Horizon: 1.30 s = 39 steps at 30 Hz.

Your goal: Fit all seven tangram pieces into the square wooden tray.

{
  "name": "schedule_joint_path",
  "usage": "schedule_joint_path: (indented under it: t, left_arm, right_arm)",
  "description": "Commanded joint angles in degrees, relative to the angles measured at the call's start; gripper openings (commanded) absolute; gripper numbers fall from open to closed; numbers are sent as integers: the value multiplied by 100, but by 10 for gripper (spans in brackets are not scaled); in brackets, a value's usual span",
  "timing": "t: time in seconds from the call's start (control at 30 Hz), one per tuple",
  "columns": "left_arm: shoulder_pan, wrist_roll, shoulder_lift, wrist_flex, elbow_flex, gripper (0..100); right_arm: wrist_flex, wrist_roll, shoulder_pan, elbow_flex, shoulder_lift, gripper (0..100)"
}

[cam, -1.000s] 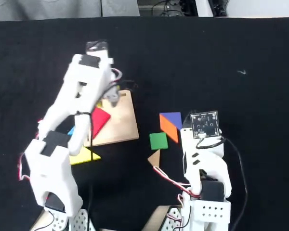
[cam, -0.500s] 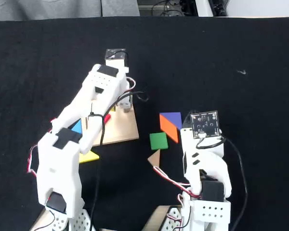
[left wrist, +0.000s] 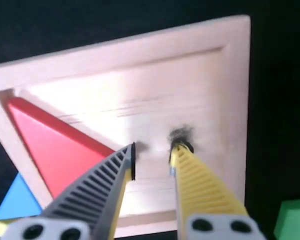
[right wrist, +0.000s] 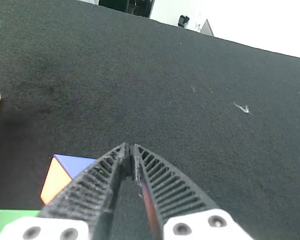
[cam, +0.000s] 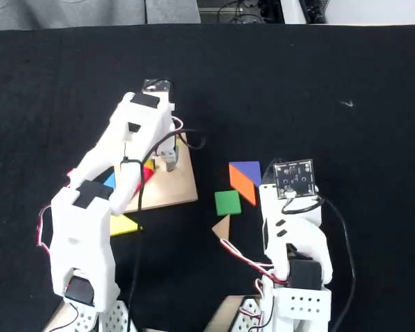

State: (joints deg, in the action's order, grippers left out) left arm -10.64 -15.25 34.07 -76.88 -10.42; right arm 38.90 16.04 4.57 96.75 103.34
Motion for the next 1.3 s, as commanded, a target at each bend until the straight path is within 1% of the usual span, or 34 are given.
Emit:
schedule_joint_path:
  t: [0.0, 0.1, 0.2, 0.33, 0.43, 0.53, 0.6, 0.67, 0.77, 0.83, 0.9, 1.0, 1.07, 1.13, 1.2, 1.27]
  left_arm:
    - [286, 79, -352, -255, -66, 137]
    - [312, 114, -475, -281, -48, 137]
    - [286, 316, -651, -299, -101, 137]
    - [251, 422, -1231, -633, -321, 137]
    - [338, 844, -1714, -1002, -400, 137]
    - [541, 1389, -2198, -1670, -312, 140]
    - [778, 1890, -2514, -2040, -110, 140]
    - [1121, 2180, -2840, -2224, 277, 137]
    - [1657, 2013, -3314, -2040, 1367, 137]
    - [1868, 1899, -3675, -1758, 2273, 137]
    - [1991, 1952, -4097, -1389, 3160, 137]
    - [2158, 2347, -4747, -712, 4277, 137]
    - [2202, 2743, -5081, -369, 4831, 140]
    - [2246, 2945, -5363, -97, 5262, 142]
    - [2404, 2673, -5538, 105, 5596, 167]
    - [2686, 2004, -5626, 246, 5780, 246]
  right_arm:
    - [-105, -35, -62, -22, 426, 12]
    - [-105, -35, -62, -22, 426, 12]
    - [-105, -35, -62, -22, 426, 12]
    - [-105, -35, -62, -22, 426, 12]
    - [-105, -35, -62, -22, 426, 12]
    - [-105, -35, -62, -22, 426, 12]
    - [-105, -35, -62, -22, 426, 12]
    - [-105, -35, -62, -22, 426, 12]
    - [-105, -35, -62, -22, 426, 12]
    - [-105, -35, -62, -22, 426, 12]
    - [-105, -35, -62, -22, 426, 12]
    - [-105, -35, -62, -22, 426, 12]
    - [-105, -35, -62, -22, 426, 12]
    - [-105, -35, -70, -22, 426, 12]
    - [-105, -35, -70, -22, 426, 12]
    - [-105, -35, -70, -22, 426, 12]
